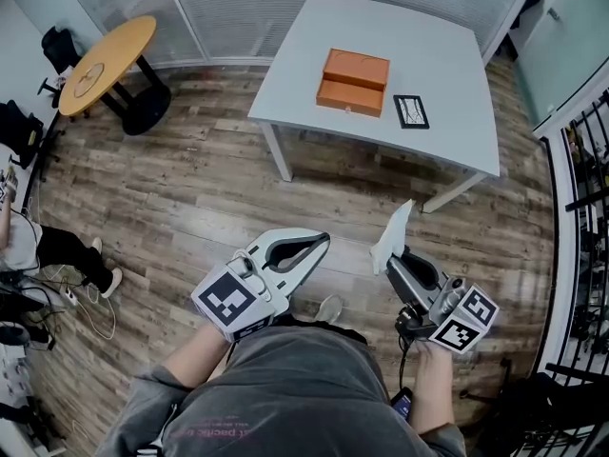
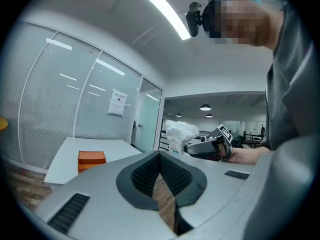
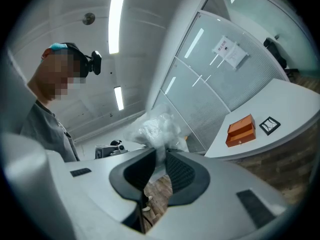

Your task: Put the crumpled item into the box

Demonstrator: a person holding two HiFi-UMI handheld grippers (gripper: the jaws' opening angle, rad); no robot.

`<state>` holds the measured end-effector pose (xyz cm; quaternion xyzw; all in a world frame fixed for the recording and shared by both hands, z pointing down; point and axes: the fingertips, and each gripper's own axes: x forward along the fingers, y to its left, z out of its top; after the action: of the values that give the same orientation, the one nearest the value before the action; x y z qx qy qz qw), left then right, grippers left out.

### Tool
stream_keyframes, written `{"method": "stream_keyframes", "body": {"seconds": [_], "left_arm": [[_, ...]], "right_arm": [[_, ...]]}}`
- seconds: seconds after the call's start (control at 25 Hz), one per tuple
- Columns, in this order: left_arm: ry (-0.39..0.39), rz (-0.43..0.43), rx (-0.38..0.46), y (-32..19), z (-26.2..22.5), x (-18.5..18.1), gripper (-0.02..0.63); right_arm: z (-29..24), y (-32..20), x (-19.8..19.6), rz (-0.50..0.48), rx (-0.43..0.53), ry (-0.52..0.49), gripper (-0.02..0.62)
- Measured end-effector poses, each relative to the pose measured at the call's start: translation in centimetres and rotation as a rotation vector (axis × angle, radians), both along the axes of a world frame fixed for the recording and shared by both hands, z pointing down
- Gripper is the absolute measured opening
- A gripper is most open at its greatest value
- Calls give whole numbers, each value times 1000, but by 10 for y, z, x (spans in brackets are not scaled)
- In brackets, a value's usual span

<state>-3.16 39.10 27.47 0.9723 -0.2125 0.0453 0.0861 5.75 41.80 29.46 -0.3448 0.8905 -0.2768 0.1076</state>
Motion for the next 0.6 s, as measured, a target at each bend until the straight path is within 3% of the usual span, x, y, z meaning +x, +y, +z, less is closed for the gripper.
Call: {"method": "stream_keyframes", "body": {"seconds": [0.2,0.6], "left_arm": [[5,5,23,11,-1,23,11],[4,-19,23,13,-4,30,11]], "right_arm": [[0,8,25,-2,5,-18,71],[-3,10,40,-5,10,-38,71]]}}
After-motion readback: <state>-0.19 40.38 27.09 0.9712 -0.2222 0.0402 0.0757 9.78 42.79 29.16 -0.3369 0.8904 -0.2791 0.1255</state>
